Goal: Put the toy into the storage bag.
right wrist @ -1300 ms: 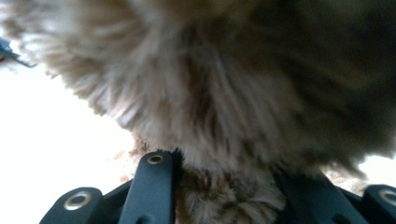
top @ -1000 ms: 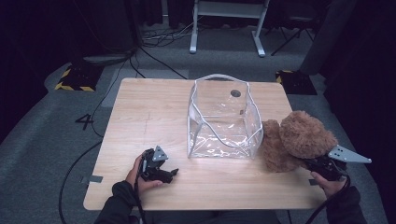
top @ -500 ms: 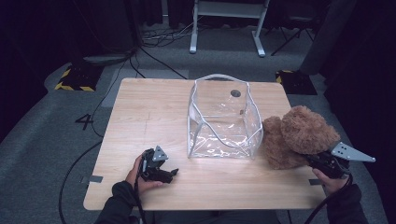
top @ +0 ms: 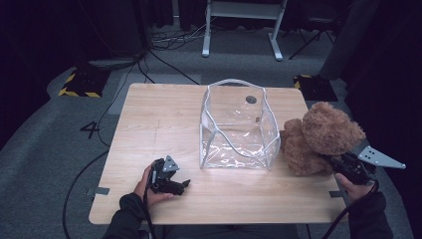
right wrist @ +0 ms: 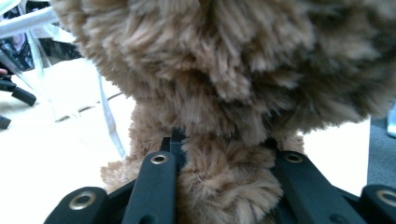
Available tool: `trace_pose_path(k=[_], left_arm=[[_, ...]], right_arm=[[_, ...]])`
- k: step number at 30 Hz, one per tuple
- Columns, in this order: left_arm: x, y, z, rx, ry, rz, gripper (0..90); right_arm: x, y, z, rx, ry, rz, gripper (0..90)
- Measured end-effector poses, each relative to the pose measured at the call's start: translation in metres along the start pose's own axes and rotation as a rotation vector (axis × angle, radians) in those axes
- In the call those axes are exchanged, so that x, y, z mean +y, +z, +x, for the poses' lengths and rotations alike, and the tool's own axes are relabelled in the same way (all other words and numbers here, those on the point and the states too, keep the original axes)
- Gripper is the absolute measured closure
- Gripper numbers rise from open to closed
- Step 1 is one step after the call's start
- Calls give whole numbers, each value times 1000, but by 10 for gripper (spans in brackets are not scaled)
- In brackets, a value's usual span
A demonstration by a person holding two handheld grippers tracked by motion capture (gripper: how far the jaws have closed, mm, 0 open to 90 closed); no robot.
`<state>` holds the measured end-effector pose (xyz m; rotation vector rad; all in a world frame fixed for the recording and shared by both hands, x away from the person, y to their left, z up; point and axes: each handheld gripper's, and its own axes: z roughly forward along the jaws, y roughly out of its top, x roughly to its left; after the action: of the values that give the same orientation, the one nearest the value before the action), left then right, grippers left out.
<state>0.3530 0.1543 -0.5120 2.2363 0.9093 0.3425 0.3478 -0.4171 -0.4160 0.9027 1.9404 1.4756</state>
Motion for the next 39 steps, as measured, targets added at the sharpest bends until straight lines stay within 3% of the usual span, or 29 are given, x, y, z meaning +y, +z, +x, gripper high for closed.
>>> trace_pose_path(k=[14, 39], left_arm=[[0, 0, 0, -1, 1, 1, 145], [1, 0, 0, 1, -1, 1, 144]], right_arm=[[29, 2, 2, -33, -31, -46, 711], [81, -9, 0, -78, -68, -125, 712]])
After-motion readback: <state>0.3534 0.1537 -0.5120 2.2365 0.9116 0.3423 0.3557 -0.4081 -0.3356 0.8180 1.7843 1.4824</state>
